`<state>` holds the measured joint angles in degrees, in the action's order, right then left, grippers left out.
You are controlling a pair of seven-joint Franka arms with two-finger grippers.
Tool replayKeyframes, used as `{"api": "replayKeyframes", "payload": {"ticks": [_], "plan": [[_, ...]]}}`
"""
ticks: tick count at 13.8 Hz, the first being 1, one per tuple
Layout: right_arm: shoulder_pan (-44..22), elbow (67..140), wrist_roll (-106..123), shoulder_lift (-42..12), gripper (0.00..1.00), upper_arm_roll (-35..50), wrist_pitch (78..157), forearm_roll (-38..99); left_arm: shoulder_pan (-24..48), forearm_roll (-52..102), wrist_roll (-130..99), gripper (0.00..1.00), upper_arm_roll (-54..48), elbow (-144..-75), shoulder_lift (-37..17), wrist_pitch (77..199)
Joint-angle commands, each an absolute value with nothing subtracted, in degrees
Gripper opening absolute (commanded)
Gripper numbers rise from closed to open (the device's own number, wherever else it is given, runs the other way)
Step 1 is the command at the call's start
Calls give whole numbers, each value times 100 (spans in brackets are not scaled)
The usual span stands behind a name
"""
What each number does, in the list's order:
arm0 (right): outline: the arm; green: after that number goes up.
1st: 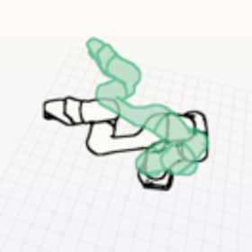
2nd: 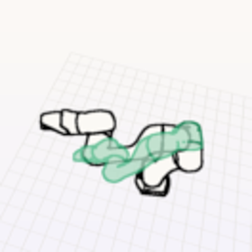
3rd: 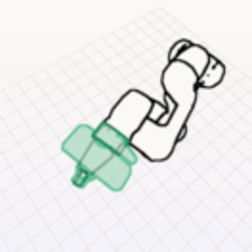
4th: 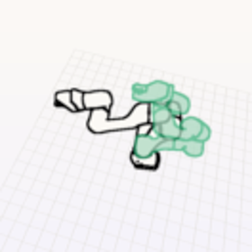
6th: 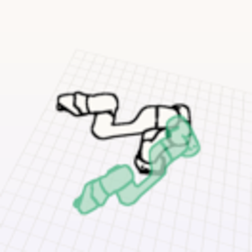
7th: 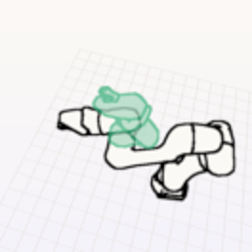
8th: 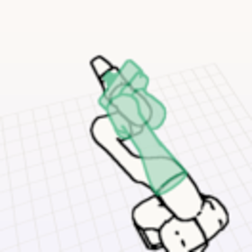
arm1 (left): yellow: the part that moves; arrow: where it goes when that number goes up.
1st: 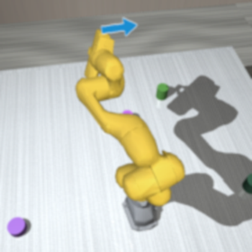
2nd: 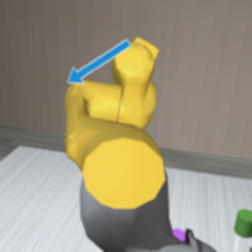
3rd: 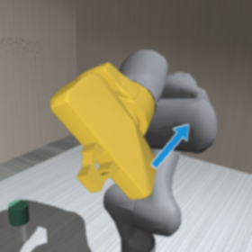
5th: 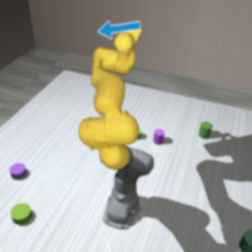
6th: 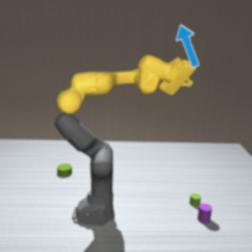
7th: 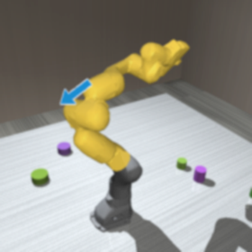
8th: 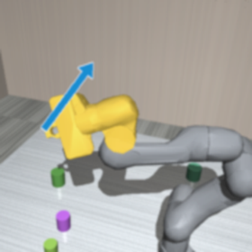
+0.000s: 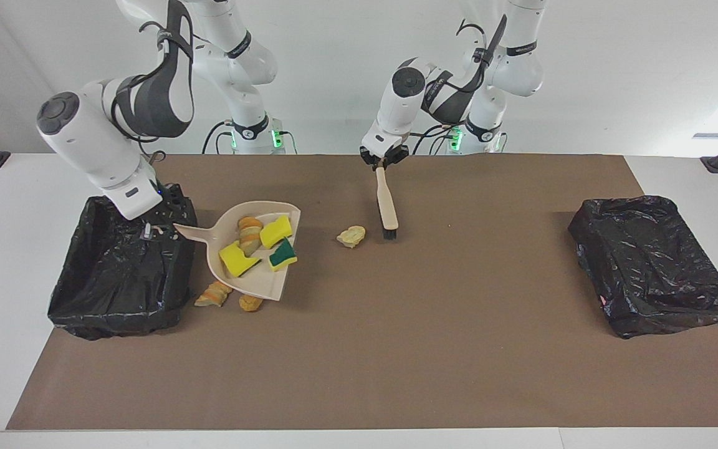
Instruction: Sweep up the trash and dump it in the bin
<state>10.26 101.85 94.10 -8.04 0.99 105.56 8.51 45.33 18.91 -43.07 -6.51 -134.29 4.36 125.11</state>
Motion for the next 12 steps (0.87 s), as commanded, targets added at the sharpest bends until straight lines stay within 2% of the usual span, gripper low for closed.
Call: {"api": "replayKeyframes", "payload": {"ticks": [1,4,6,8,10,12], "plan": [[1492,10064,10140,-773,0,114,10406,906,4816,2205,-4429,0,-545,-13666,598,12647],[2002,9967,10800,-791,0,105,10415,669,4957,2215,-4403,0,-545,-13956,641,12726],[2354,9792,11134,-835,0,106,10450,362,4948,2215,-4395,25,-536,-13966,633,12797],[2556,9581,11363,-835,0,114,10529,-435,4931,2215,-4447,100,-527,-13922,598,12814],[2715,9484,11443,-835,0,106,10608,-842,4686,2215,-4421,100,-484,-13808,606,12718],[2742,9483,11382,-835,0,114,11002,-1586,4221,2180,-4395,100,-483,-13668,659,12587]]}}
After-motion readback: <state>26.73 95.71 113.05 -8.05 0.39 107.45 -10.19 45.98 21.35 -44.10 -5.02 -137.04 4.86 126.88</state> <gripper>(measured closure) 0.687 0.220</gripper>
